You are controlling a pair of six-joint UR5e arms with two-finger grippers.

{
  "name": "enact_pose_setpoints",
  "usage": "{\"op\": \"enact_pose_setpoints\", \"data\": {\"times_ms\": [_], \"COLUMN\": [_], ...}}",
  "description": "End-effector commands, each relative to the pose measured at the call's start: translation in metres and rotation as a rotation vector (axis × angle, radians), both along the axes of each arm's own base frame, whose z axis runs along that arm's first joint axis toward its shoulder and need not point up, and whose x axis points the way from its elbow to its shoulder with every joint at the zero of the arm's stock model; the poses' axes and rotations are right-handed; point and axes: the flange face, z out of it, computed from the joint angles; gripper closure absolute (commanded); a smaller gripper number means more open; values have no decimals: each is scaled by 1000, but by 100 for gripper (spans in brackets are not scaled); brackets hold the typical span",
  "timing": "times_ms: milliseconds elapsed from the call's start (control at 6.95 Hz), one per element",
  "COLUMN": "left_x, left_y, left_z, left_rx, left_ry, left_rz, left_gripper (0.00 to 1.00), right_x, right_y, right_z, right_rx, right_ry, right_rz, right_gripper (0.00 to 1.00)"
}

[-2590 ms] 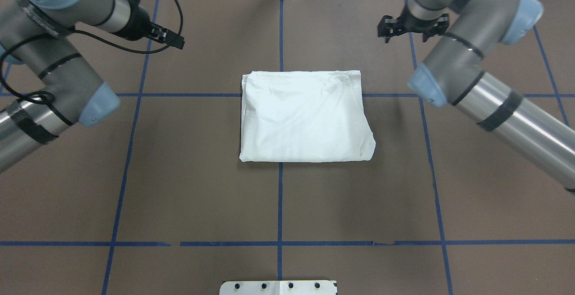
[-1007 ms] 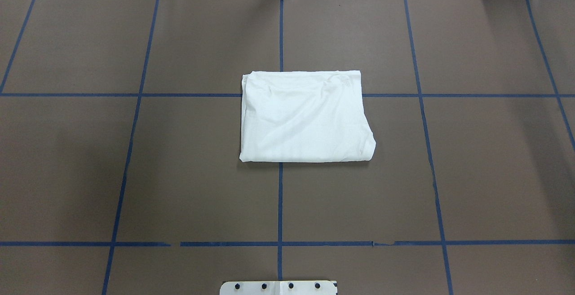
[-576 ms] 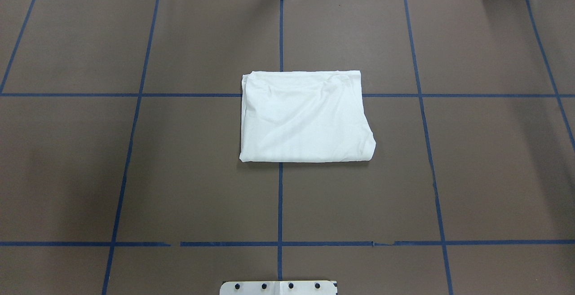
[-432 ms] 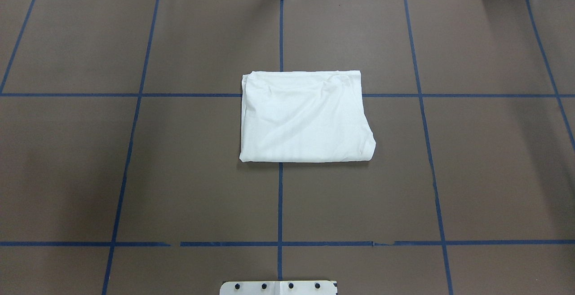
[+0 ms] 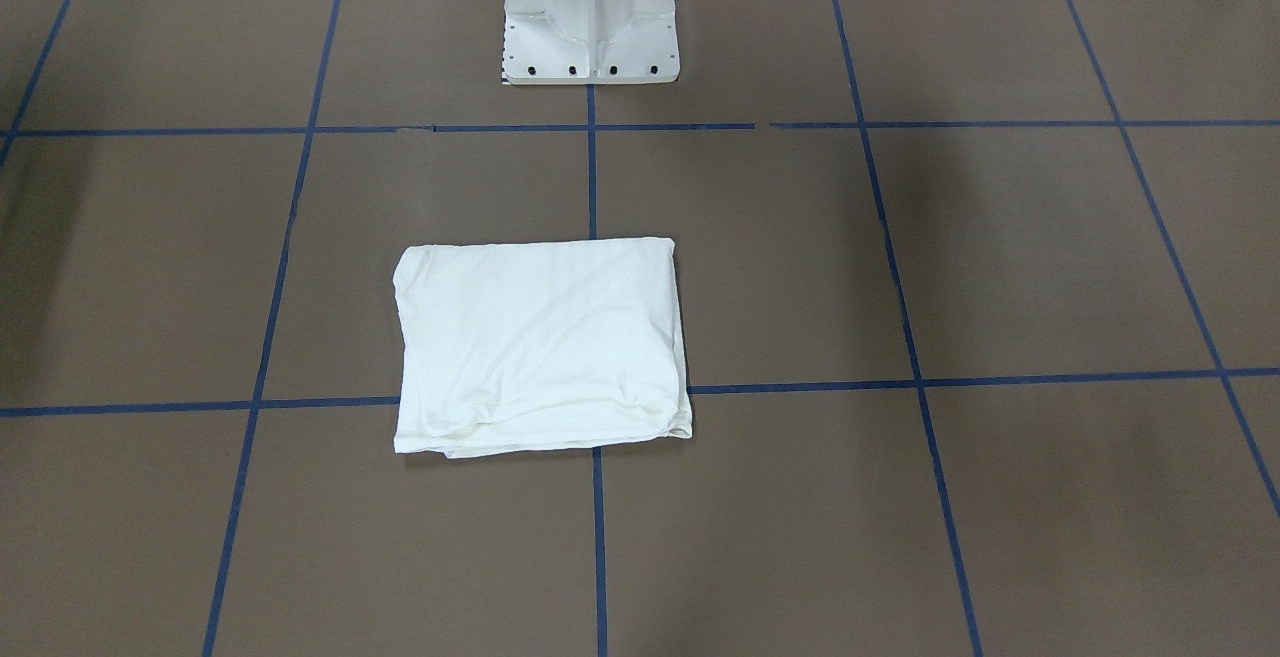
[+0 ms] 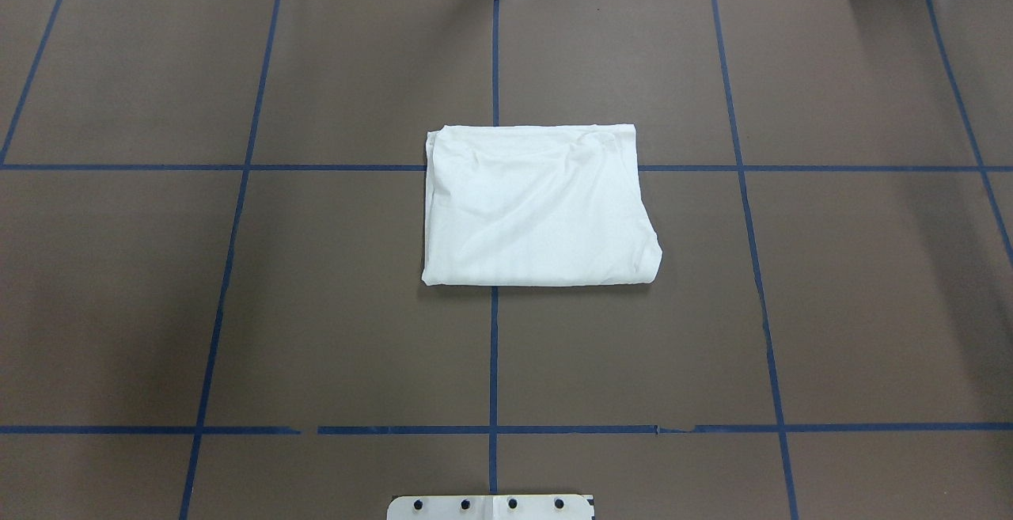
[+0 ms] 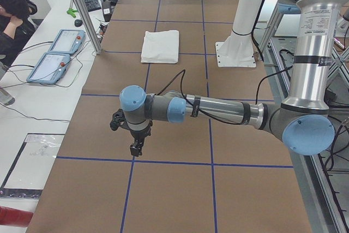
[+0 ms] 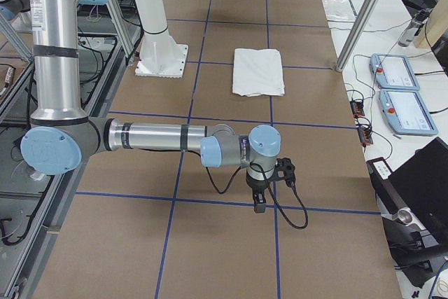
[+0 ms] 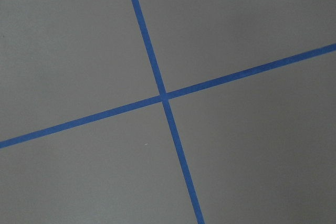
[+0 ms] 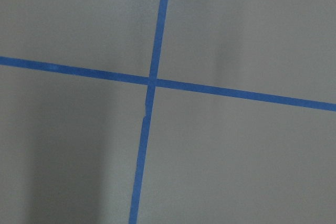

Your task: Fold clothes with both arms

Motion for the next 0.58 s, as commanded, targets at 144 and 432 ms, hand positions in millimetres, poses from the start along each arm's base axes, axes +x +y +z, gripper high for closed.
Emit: {"op": "enact_pose_setpoints", "data": {"times_ms": [144,432], "left_x": [-13,-12], "left_y": [6,6], "left_z": [6,6], "left_rx": [6,2], "left_ry": [1,24], "left_rz": [-28,-27], "left_gripper": [0,0], "right_x": [-5,-7], "right_y": [3,4], "right_z": [-3,-4], "right_rx": [-13,-15], "right_ry": [-56,-65], "right_rz": [2,-1], "right_gripper": [0,0]}}
